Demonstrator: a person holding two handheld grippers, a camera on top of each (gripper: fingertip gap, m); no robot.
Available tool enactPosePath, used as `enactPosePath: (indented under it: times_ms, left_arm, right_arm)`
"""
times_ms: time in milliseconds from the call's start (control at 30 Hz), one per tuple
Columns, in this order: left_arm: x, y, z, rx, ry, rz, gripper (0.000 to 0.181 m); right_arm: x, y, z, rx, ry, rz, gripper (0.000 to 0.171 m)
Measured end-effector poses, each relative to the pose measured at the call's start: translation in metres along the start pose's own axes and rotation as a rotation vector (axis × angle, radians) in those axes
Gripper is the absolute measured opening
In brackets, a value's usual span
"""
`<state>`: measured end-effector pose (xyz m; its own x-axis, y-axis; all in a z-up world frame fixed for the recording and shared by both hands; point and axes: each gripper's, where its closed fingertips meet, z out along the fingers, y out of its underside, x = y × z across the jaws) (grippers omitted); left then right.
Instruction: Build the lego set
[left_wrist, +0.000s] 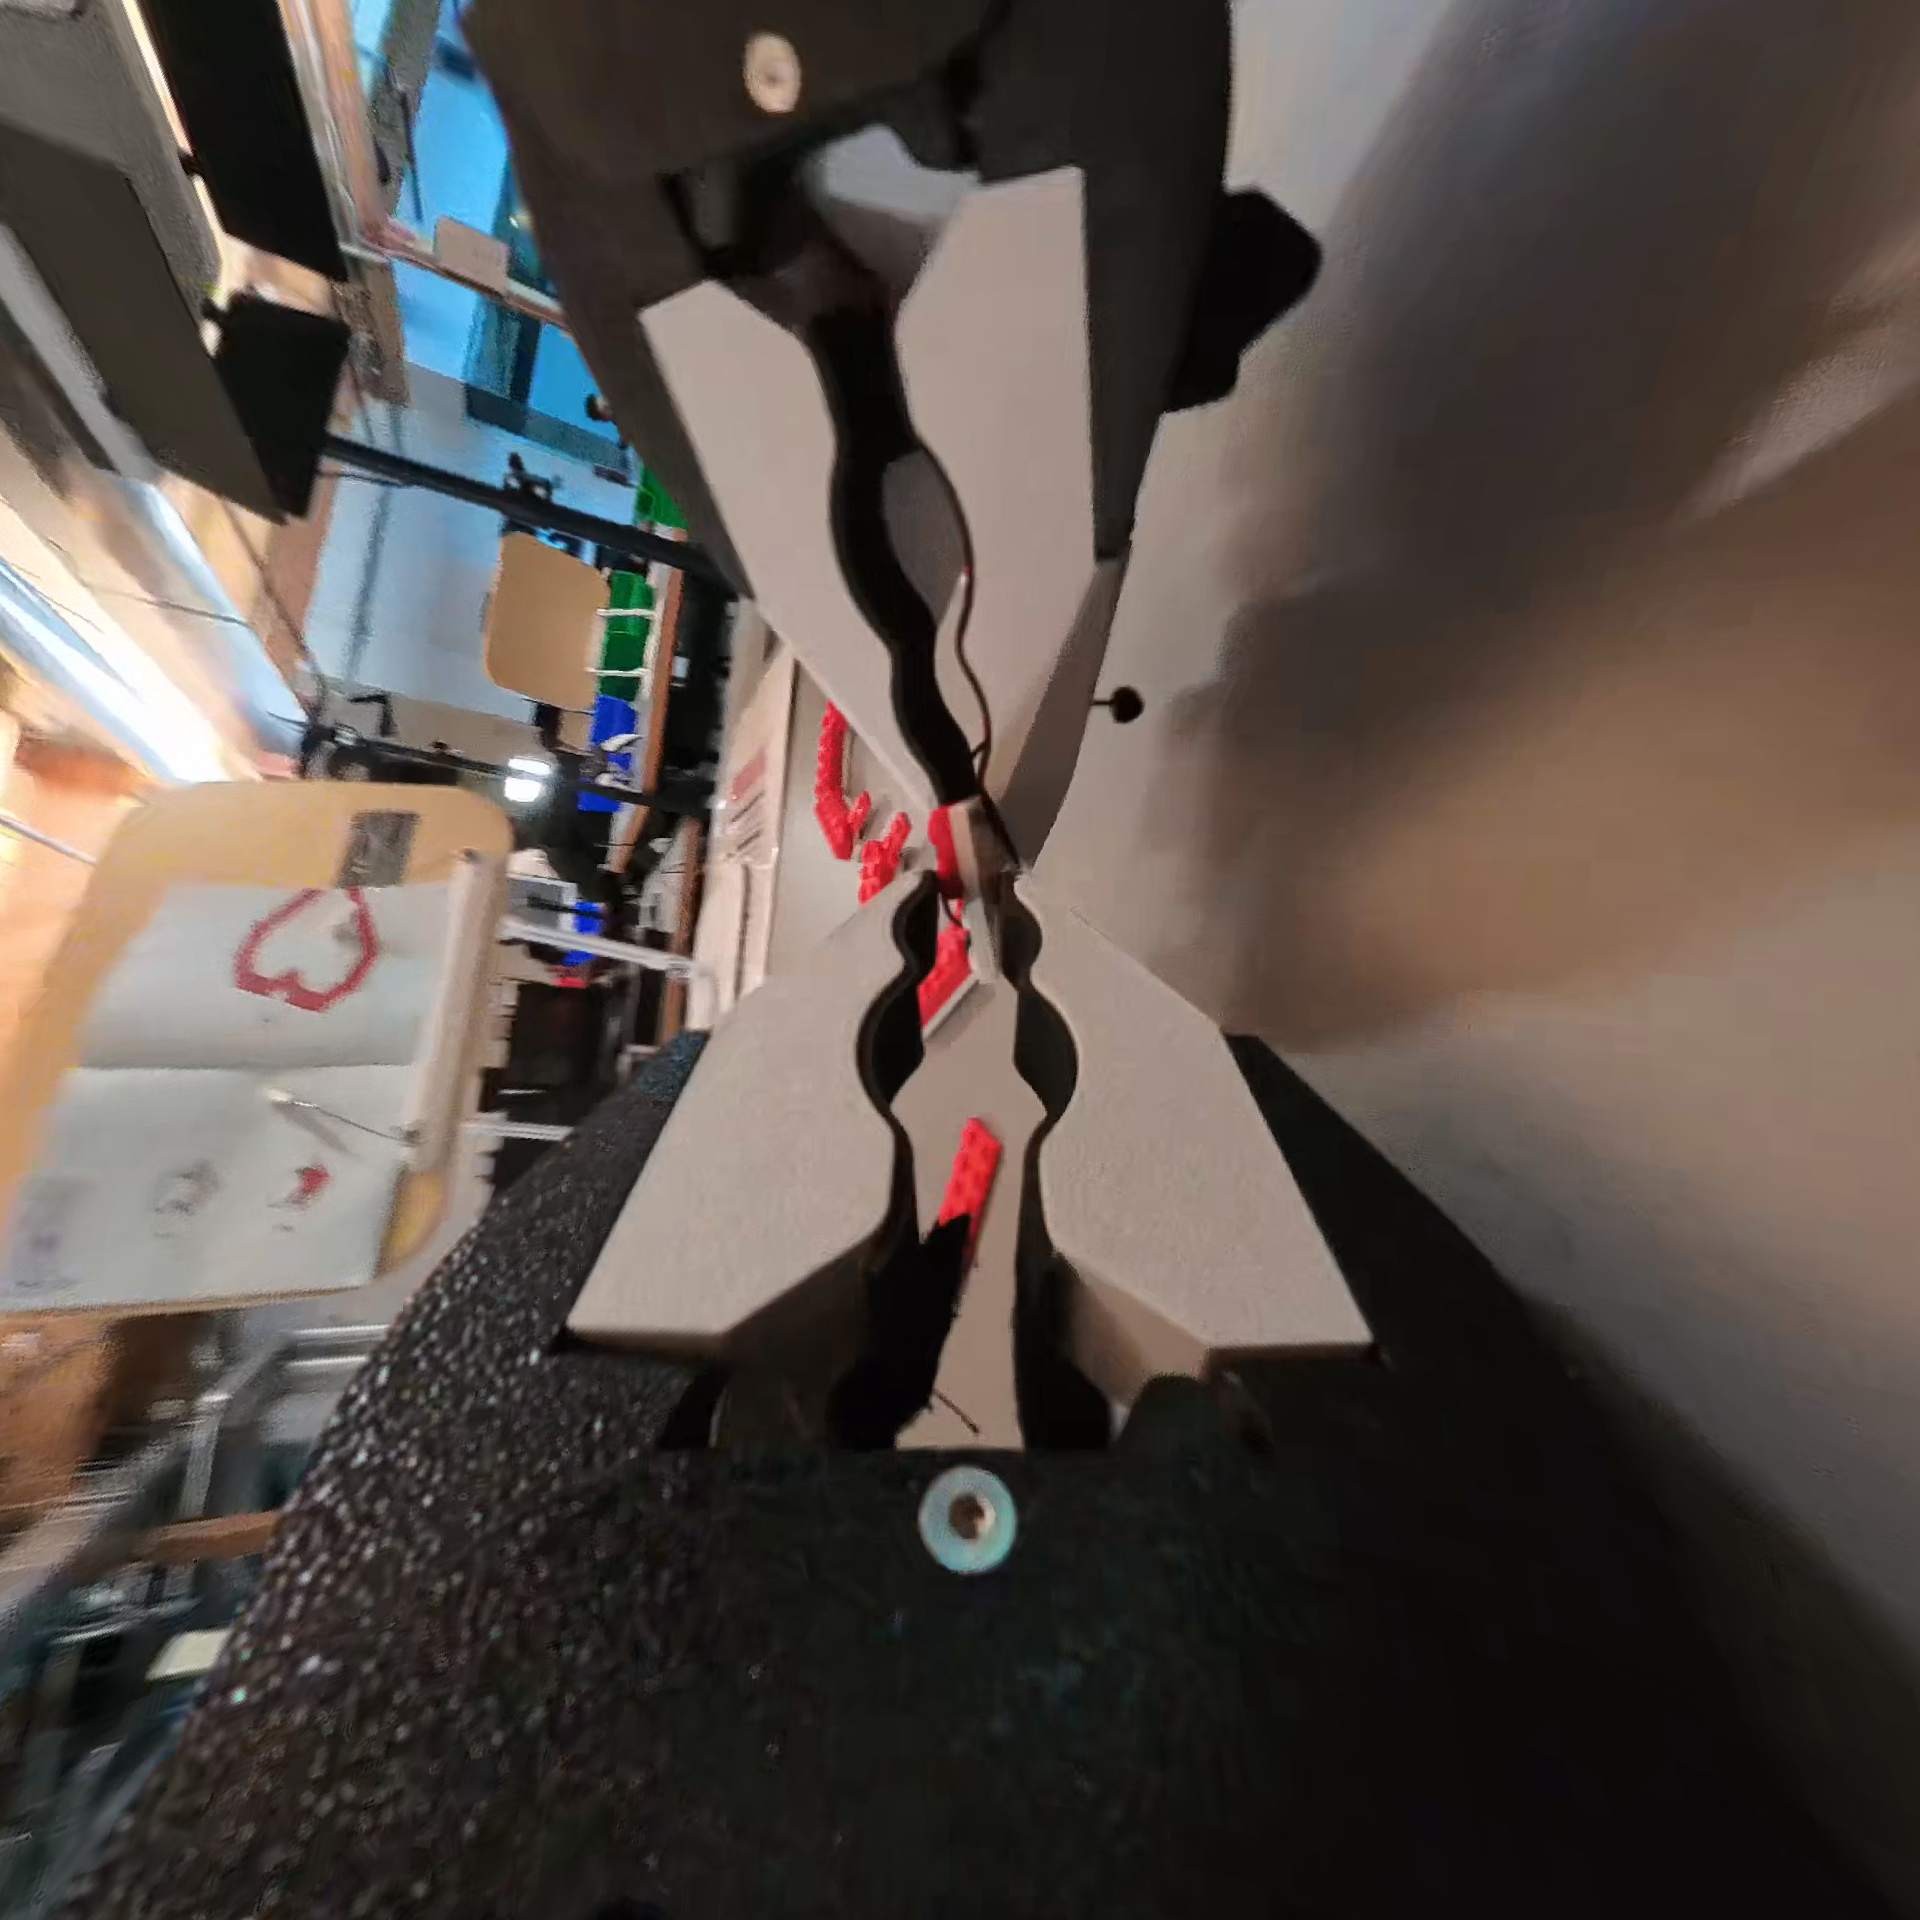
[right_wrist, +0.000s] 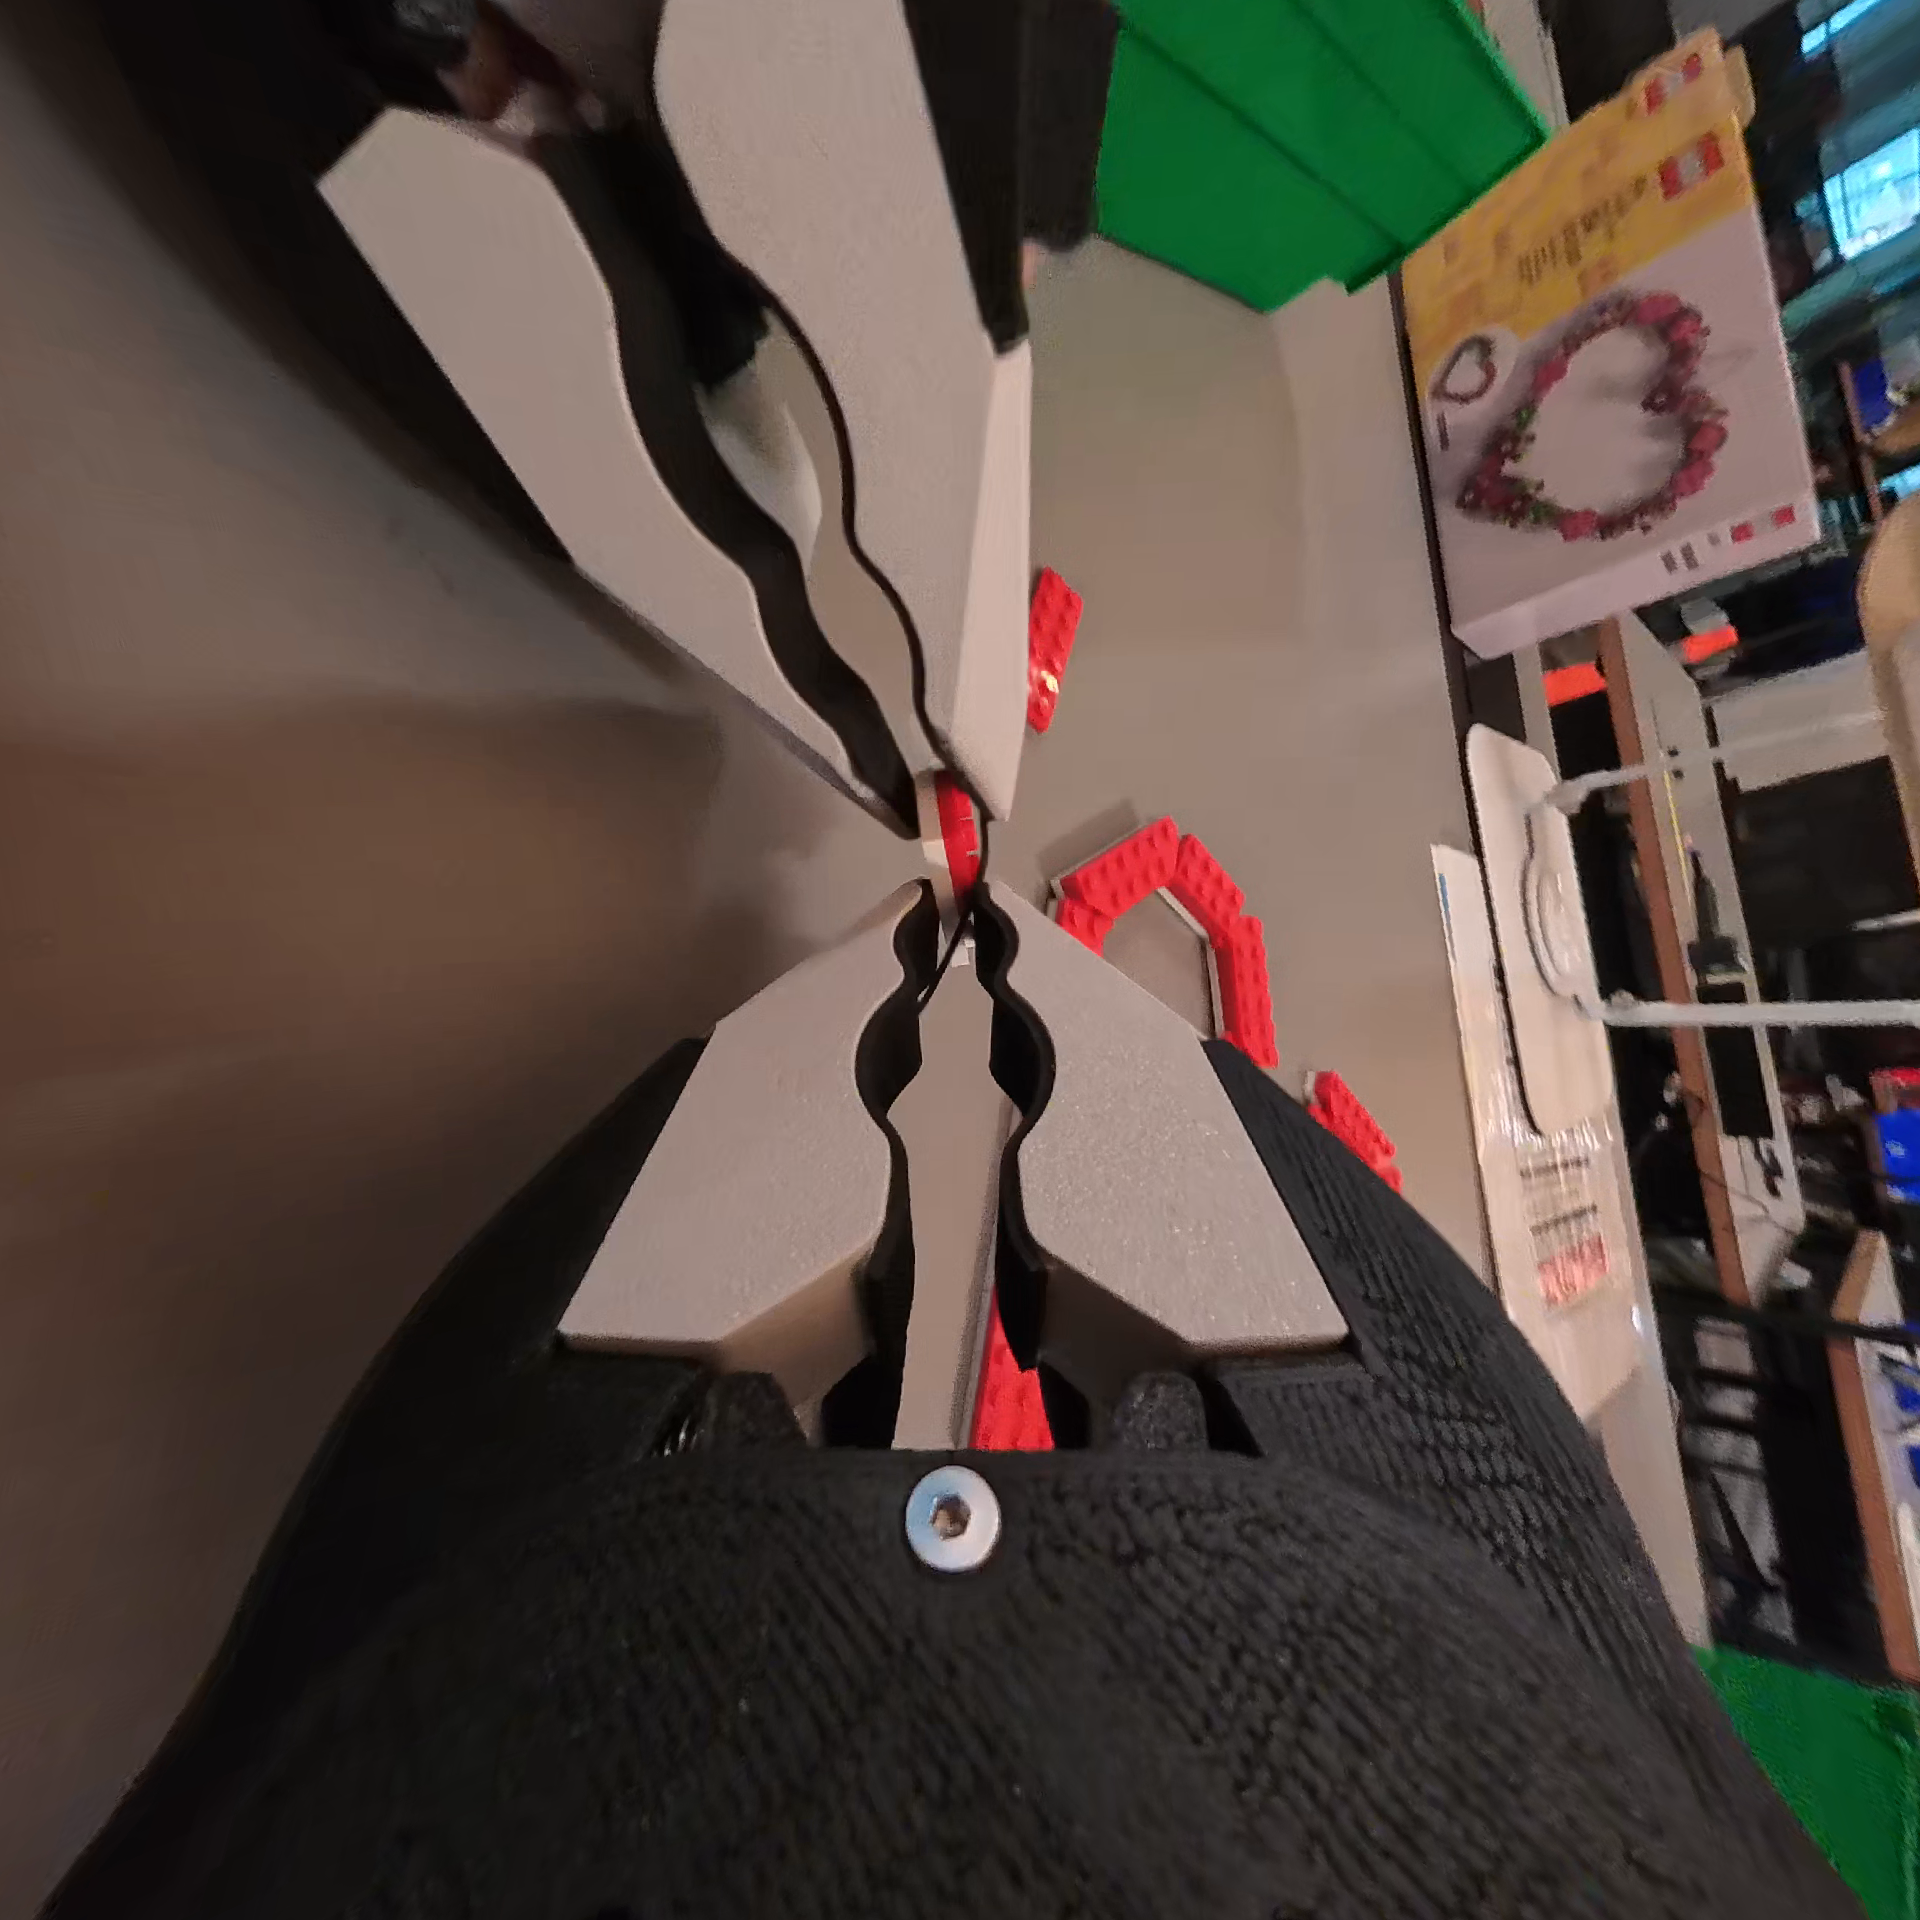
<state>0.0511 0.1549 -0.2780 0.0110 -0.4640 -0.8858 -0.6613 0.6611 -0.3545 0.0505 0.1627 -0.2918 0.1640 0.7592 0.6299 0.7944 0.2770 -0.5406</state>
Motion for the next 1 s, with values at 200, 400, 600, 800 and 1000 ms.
enactPosePath:
  times_ms: [200,400,600,800,1000]
  left_arm:
    - [-0.003,-0.002,0.016,0.039,-0.013,0.075,0.01]
    - [-0.036,-0.012,0.017,0.143,-0.158,0.125,0.006]
    - [-0.054,-0.014,0.014,0.201,-0.228,0.072,0.006]
    - [-0.049,-0.024,0.006,0.259,-0.231,0.099,0.006]
    - [-0.041,-0.03,0.0,0.342,-0.163,0.045,0.006]
  right_arm:
    - [0.008,0.015,-0.004,-0.096,0.042,0.043,0.005]
    - [0.028,0.012,-0.029,-0.037,0.049,0.227,0.027]
    - [0.024,0.014,-0.056,0.053,0.009,0.585,0.024]
    - [0.032,0.002,-0.056,0.17,0.196,0.661,0.028]
    - [0.033,-0.016,-0.057,0.109,0.253,0.218,0.02]
